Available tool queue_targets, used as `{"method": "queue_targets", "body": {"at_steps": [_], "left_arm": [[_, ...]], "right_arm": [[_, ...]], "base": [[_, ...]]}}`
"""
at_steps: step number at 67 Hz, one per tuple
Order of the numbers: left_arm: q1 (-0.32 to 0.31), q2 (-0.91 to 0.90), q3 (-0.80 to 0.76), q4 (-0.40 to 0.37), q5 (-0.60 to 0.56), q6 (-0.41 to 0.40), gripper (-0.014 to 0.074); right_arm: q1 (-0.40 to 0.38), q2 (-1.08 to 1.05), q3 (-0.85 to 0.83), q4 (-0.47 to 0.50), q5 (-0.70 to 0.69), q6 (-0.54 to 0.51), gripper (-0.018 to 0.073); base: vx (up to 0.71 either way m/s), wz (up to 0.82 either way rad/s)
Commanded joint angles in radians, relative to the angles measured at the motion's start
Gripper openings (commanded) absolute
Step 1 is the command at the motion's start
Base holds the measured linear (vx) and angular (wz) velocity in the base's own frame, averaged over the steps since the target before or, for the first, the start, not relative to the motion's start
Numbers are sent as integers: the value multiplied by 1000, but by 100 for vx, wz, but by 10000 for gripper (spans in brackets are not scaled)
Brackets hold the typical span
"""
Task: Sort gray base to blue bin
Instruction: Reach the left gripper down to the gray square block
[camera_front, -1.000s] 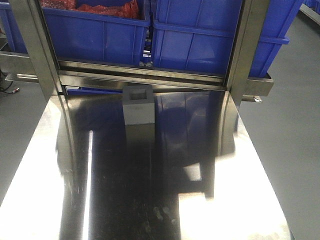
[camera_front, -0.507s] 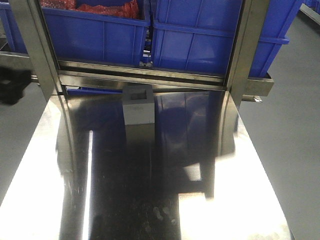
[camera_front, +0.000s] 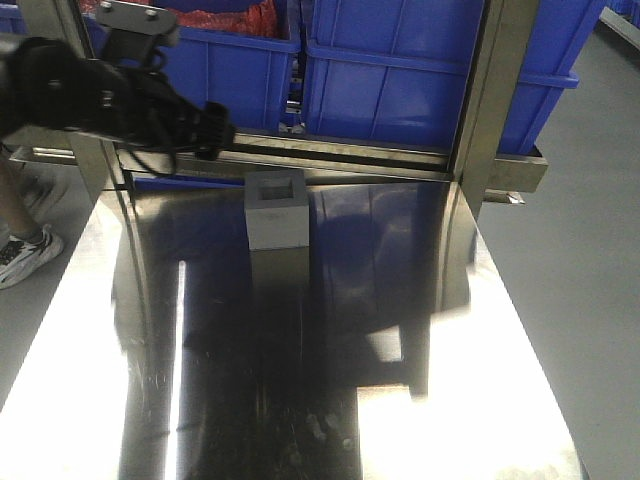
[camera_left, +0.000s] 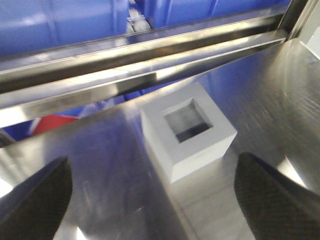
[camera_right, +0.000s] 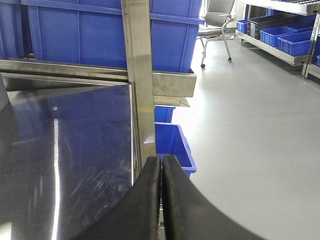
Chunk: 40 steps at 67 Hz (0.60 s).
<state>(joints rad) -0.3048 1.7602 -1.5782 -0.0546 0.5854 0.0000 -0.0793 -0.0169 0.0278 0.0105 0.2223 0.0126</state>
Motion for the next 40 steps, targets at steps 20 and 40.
{"method": "queue_targets", "body": {"at_steps": [20,40], "left_arm": [[-39,307,-437,46,163,-186,626],[-35,498,-656,79,237,-277,607]], "right_arm": [[-2,3,1,-5,-74,-13,-5],[-2,3,1,-5,-74,-13,-5]], "base": [[0,0],[0,0]]}}
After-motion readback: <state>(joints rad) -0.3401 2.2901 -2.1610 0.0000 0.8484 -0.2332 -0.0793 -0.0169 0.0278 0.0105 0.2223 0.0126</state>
